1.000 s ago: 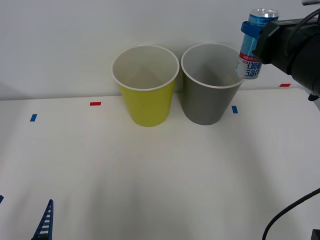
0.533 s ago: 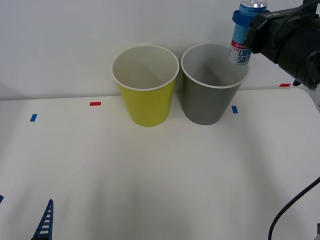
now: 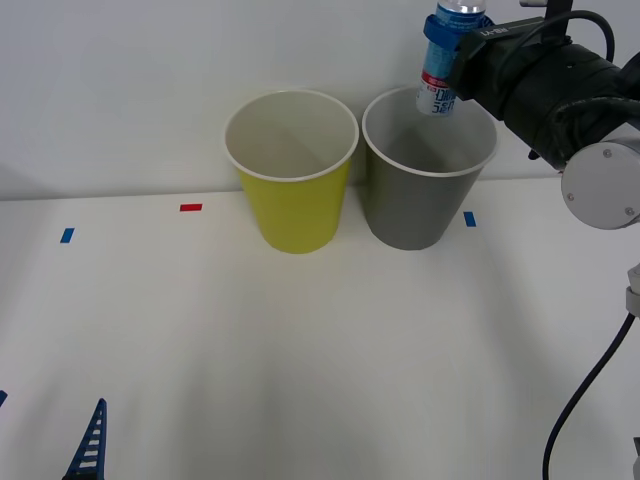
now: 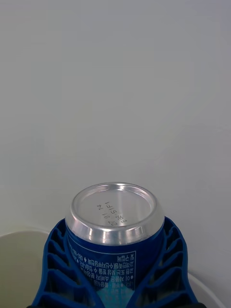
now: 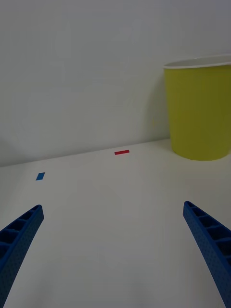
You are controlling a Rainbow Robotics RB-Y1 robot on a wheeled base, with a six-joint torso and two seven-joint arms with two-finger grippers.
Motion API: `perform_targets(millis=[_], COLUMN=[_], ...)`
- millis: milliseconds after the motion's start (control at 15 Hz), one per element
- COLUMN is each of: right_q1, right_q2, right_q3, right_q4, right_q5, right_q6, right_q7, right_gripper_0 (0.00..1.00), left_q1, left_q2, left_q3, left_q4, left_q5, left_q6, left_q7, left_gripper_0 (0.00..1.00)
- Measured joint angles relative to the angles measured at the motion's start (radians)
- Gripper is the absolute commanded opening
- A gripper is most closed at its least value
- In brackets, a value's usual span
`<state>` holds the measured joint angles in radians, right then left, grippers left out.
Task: Put cans in the gray bin and PET bottles in the light green bin.
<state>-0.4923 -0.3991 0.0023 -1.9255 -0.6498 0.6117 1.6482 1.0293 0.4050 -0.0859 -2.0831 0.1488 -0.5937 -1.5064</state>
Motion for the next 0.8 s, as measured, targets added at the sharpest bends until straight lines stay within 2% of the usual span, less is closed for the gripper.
perform_targets(millis=[200, 733, 800], right_q1=[-0.017, -0.054, -0.053], right_q2=[-0.018, -0.029, -0.029], right_q3=[0.041, 0.071, 0.071], right_q4=[0.075, 0.152, 0.152], right_q5=[0.0, -0.007, -0.006], right_q6=[-0.095, -0.153, -0.153], right_q7=[0.0, -0.002, -0.002], right_gripper_0=[0.0, 0.0, 0.13], left_q1=[0.0, 0.0, 0.0], left_q2=[0.0, 0.0, 0.0], left_q3=[0.0, 0.0, 0.0], left_q4=[0.0, 0.0, 0.0], left_q5=[0.0, 0.0, 0.0], left_q6=[0.0, 0.0, 0.0], left_q7=[0.0, 0.0, 0.0], left_gripper_0=[1.0, 1.0, 1.0])
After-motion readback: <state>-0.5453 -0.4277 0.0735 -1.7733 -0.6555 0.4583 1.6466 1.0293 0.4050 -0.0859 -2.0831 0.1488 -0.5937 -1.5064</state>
